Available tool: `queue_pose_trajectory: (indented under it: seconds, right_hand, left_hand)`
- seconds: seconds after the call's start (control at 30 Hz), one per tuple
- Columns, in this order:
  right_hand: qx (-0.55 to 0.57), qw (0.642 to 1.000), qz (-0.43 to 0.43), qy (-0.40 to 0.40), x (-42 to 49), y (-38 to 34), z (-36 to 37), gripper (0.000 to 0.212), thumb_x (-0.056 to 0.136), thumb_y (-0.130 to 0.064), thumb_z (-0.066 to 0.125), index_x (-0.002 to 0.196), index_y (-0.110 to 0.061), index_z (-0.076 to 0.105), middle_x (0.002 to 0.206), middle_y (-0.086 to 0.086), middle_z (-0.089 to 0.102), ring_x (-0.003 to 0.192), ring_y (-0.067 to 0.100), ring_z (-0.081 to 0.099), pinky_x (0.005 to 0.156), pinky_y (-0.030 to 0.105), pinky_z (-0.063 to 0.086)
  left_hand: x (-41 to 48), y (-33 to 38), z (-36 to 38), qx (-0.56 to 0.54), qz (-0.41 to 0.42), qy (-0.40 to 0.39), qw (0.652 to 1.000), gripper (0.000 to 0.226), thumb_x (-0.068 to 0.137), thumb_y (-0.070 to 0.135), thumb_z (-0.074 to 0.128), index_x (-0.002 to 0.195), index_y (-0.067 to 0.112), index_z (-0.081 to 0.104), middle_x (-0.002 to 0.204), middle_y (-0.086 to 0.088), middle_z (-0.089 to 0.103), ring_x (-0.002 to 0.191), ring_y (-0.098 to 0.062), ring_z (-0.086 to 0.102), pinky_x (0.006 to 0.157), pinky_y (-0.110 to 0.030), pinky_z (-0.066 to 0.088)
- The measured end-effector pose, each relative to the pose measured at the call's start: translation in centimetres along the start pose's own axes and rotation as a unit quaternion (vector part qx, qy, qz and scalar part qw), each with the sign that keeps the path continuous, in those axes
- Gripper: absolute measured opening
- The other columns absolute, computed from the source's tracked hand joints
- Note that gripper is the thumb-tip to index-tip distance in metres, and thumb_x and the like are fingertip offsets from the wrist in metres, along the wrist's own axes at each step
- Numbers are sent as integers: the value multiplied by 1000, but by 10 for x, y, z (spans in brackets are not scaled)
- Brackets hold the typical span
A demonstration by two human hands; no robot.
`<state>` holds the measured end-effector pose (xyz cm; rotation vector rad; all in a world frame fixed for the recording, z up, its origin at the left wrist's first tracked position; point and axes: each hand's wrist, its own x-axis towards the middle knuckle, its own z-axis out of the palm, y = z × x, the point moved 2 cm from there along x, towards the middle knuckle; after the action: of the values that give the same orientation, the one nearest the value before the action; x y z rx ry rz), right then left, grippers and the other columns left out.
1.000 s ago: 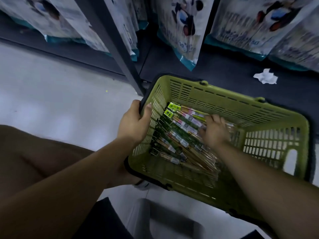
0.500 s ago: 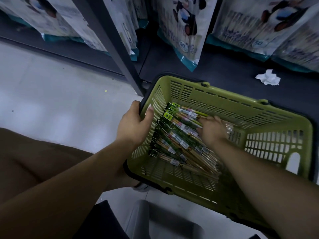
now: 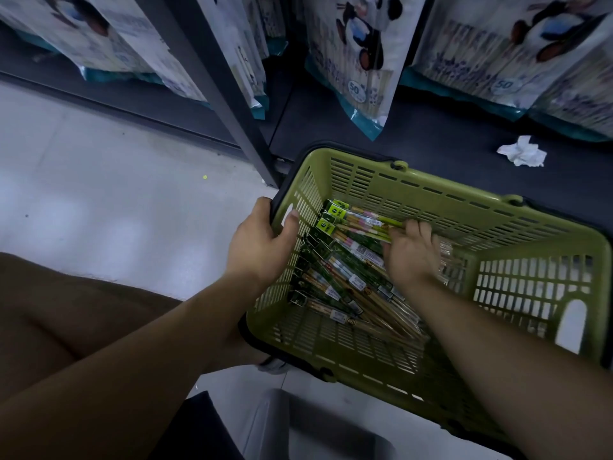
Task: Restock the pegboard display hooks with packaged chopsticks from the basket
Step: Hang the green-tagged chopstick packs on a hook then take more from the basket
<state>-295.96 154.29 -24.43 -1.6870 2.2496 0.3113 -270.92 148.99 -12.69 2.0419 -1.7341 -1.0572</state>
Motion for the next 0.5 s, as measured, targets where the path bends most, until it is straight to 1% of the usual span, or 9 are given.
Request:
queue_pose_trajectory:
  seconds: [0.13,0.2,0.27,0.4,0.5]
  right_hand:
    - [30,999,15,-15,0,-2,2,35,101,-33,55,129,-13,63,131,15,48,122,34,43,97,44,44]
    - [42,999,22,-23,-4,-3,4,35,101,-28,56,133,-13,61,135,15,45,124,33,42,95,45,48]
    - [47,998,29,-25,-6,-4,5,35,101,-25,56,134,-13,59,137,15,43,125,33,41,95,46,48]
    - [61,998,32,-15,3,-3,0,35,101,-29,54,130,-9,57,130,15,53,121,34,44,94,44,44]
    - [48,998,26,-24,7,-1,-4,34,103,-29,53,129,-8,54,129,16,57,122,34,46,96,44,42]
  left_hand:
    - [1,0,0,6,1,2,1000,38,100,55,49,93,18,45,71,-2,58,66,-24,57,55,-35,41]
    - [0,0,0,4,2,3,1000,38,100,55,49,93,18,45,72,-3,59,67,-25,58,57,-38,44]
    - [0,1,-1,4,1,3,1000,39,100,56,48,93,17,45,74,-5,60,69,-26,60,59,-40,48]
    - [1,1,0,3,-2,1,1000,38,100,55,49,94,18,46,73,-3,59,68,-25,59,59,-39,47]
    - [1,2,0,1,-1,2,1000,38,100,54,50,94,17,46,71,-2,57,67,-25,58,58,-38,44]
